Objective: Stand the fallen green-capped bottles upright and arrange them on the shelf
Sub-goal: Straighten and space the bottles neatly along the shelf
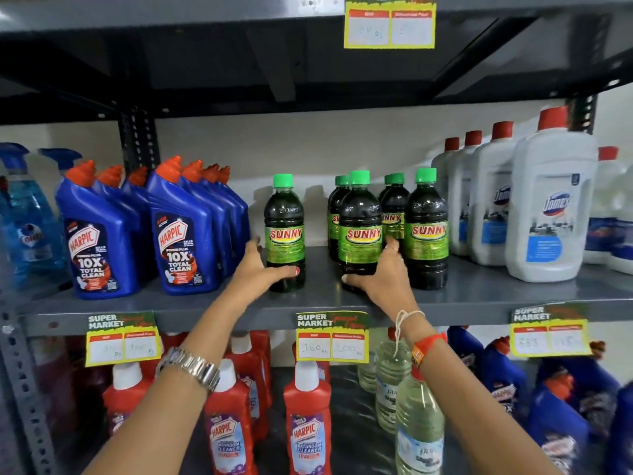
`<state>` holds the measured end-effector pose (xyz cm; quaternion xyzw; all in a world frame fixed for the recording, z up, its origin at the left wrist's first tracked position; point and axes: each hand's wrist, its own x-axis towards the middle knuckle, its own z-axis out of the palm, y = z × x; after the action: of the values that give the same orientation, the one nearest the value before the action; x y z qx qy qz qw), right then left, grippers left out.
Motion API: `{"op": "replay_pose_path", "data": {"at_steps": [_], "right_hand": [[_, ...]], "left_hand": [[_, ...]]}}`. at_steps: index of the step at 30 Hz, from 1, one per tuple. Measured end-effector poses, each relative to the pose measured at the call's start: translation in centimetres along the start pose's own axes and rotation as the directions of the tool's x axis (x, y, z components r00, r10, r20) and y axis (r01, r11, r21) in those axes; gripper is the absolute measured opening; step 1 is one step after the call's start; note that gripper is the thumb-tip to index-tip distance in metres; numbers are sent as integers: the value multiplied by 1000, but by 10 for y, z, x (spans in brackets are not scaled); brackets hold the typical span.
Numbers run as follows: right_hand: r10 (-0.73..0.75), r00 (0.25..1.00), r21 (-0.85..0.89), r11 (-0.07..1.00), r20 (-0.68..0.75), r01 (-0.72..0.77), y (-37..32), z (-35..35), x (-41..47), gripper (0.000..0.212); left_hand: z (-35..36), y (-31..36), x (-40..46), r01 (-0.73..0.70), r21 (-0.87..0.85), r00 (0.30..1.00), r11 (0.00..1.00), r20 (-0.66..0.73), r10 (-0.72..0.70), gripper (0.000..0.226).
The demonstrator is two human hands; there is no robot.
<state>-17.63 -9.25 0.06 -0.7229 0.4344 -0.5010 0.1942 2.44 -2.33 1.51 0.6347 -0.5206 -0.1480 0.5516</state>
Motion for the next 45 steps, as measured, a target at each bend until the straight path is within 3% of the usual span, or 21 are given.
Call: {"op": "replay_pose_path", "data": {"at_steps": [2,5,24,27,30,33,35,38,41,45], "right_hand": [[-10,999,0,1000,34,10,4,-1,1,85],[-21,1000,-12,1000,10,21,5,-1,2,80],[27,996,-34,999,89,-24,-2,10,13,85],[-36,998,-44,998,44,38,-2,8,6,91],[-116,988,-42,993,-101,112,0,-5,-2,83],[-135,955,-14,991,-265,136,7,-25,-6,65],[-112,923,-25,993,-369,111,13,-37,-5,58],[-33,887,-92,996,-461,-11,23,-47,-1,68],[57,922,-125,986,-383,-113,36,-55,3,89],[103,971,-71,990,-217,-121,46,-61,9,107]], "left_hand": [[5,-3,3,43,11,997,999,61,-44,83],[7,-10,3,48,57,998,997,38,-50,68],[6,-8,2,60,105,997,993,43,-65,67],[5,-5,0,59,131,997,990,41,-64,73],[3,-2,-8,29,227,999,973,21,-35,86],[2,-4,-26,-79,443,993,893,-39,107,93],[0,-8,-37,-90,642,974,761,-104,203,96],[-3,-16,-48,-44,780,945,624,-169,278,93],[0,-26,-57,1,812,958,584,-169,233,86],[2,-33,-65,-3,842,951,540,-164,262,72]]}}
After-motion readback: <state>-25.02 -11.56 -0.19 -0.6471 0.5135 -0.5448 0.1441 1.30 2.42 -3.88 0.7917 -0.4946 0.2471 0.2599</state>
